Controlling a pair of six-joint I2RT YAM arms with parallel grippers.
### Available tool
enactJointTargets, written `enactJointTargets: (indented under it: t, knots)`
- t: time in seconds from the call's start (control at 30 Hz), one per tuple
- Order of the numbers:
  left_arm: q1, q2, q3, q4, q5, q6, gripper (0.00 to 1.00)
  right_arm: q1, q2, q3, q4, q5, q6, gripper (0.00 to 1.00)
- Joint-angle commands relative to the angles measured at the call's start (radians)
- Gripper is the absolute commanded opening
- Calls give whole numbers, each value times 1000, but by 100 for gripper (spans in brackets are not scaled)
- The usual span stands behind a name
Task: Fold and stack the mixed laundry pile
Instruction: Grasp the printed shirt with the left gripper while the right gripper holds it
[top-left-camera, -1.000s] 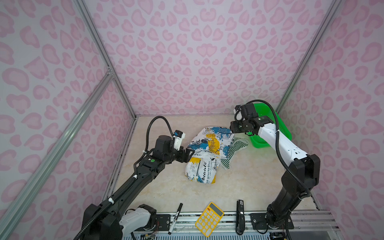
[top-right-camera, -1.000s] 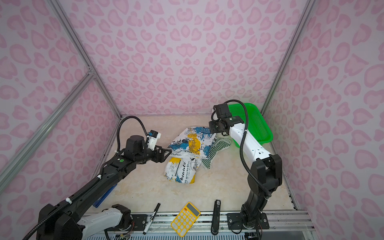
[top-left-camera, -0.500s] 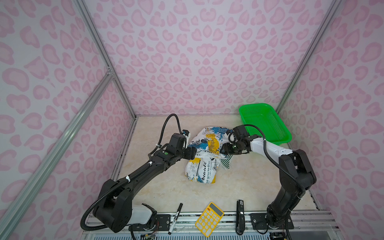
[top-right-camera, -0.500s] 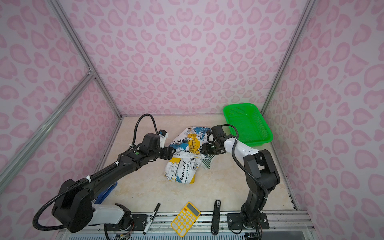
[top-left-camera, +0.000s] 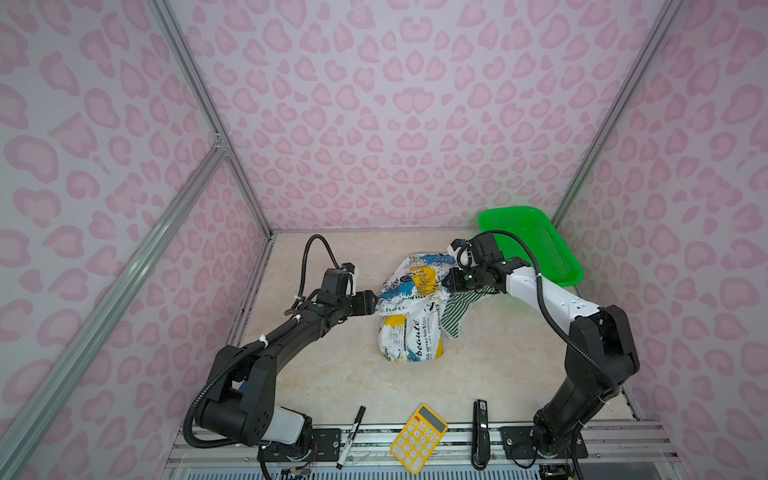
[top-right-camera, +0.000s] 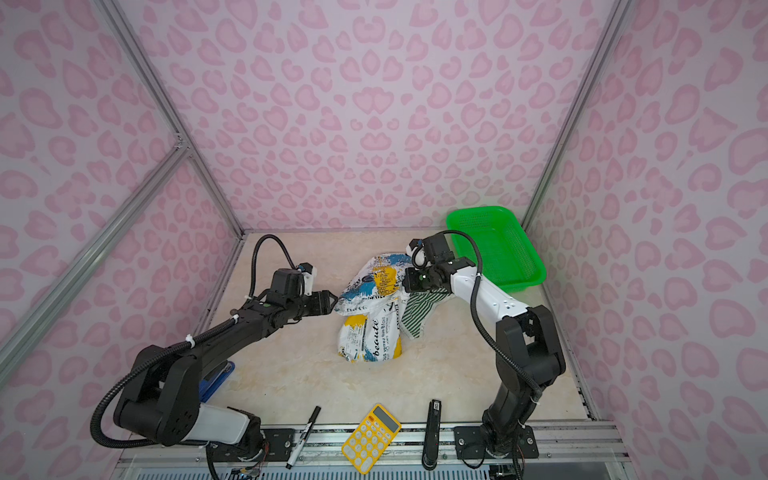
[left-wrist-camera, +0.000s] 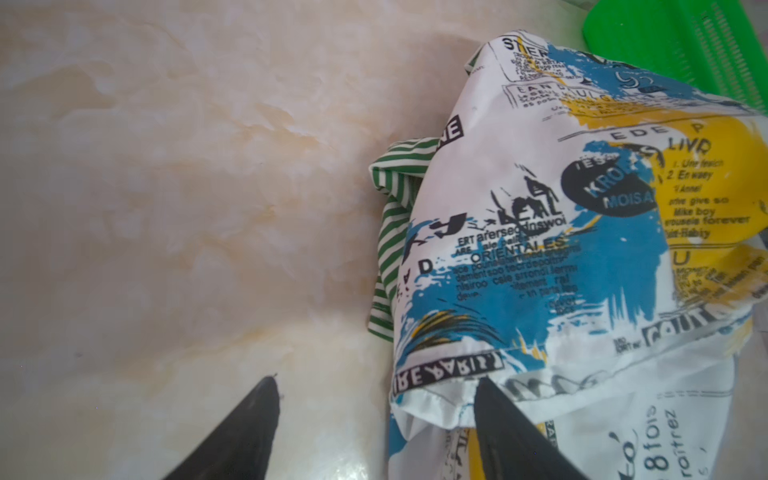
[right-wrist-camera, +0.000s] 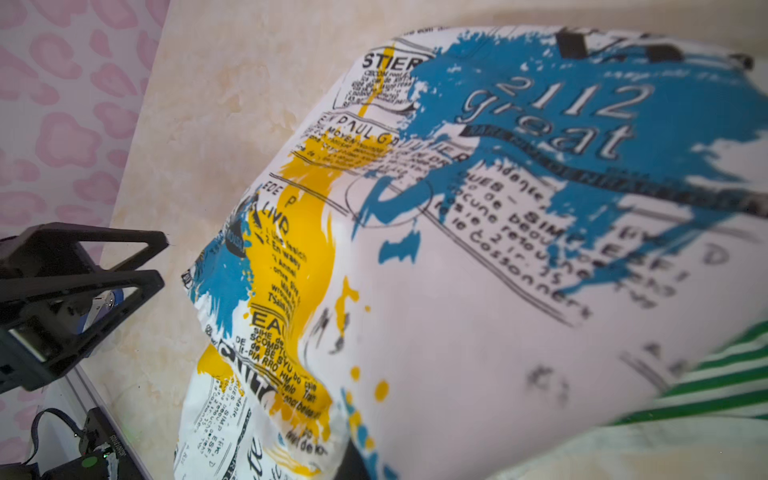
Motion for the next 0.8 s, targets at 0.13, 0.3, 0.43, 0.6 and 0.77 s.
enactJointTargets:
  t: [0.13,0.3,0.43,0.6,0.77]
  knots:
    - [2,100,-13,196,273,-88,65,-1,-28,30,-81,21,-38,0]
    - [2,158,-33,292,323,-150,52,0,-28,15,-77,21,-37,0]
    - [2,177,-23,307,331,-168,26,-3,-37,23,-97,32,-44,1]
    - [2,131,38,169,259,-136,3,-3,-61,80,-194,105,-101,2]
    - [7,36,156,-20,148,-80,3,-3,-90,138,-273,145,-154,3]
